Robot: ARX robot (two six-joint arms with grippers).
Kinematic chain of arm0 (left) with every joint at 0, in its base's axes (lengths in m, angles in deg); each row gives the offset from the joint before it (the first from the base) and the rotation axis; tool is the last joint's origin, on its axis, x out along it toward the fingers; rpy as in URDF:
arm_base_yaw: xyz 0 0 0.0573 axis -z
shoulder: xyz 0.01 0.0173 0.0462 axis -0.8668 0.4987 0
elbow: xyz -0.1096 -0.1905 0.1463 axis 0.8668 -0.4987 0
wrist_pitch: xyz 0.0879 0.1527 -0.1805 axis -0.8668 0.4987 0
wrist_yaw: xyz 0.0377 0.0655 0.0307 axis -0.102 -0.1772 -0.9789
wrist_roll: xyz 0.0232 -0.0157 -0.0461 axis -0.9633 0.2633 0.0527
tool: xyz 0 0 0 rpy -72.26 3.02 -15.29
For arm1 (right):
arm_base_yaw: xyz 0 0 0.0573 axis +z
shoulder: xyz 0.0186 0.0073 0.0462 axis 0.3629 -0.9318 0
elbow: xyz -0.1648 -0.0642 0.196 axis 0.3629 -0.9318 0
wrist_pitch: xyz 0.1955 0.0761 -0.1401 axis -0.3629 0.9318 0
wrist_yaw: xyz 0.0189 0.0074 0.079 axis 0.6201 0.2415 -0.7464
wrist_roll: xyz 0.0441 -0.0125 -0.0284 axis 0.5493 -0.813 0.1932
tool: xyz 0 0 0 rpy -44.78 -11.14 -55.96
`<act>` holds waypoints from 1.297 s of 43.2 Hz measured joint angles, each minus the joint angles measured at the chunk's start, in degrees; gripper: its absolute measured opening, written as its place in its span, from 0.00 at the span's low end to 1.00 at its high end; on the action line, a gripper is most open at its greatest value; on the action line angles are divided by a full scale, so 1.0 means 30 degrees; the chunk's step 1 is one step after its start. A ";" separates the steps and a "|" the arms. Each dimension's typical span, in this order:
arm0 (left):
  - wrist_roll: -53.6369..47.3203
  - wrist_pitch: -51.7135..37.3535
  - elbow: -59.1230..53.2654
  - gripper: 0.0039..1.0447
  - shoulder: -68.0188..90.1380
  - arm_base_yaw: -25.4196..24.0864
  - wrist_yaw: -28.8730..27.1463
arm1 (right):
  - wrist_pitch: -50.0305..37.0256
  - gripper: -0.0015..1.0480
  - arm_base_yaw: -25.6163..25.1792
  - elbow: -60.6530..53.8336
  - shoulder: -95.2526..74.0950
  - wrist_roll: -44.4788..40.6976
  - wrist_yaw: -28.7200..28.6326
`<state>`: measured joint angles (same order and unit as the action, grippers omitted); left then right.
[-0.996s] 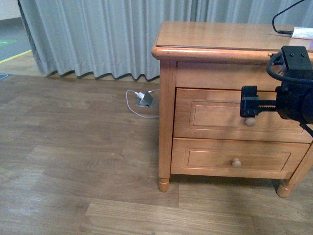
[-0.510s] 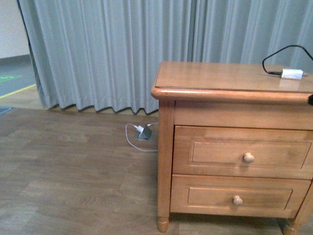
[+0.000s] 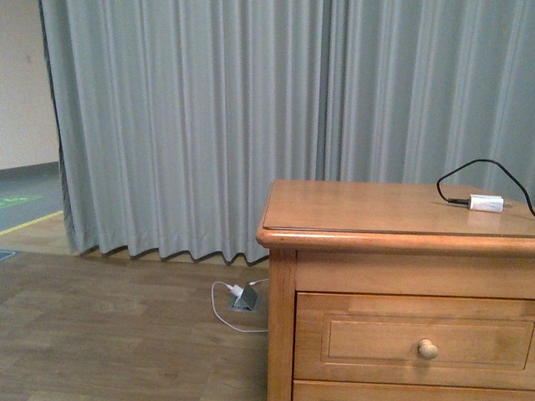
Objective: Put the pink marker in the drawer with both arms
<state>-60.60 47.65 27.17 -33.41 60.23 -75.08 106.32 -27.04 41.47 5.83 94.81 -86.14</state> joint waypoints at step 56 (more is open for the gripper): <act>0.0000 0.0007 0.0000 0.94 0.0000 0.0000 0.0000 | -0.9173 0.01 0.1865 -1.3041 0.9632 -0.3118 0.4328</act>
<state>-60.60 47.68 27.17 -33.41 60.23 -75.08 78.80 -21.44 2.35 34.73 85.45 -73.15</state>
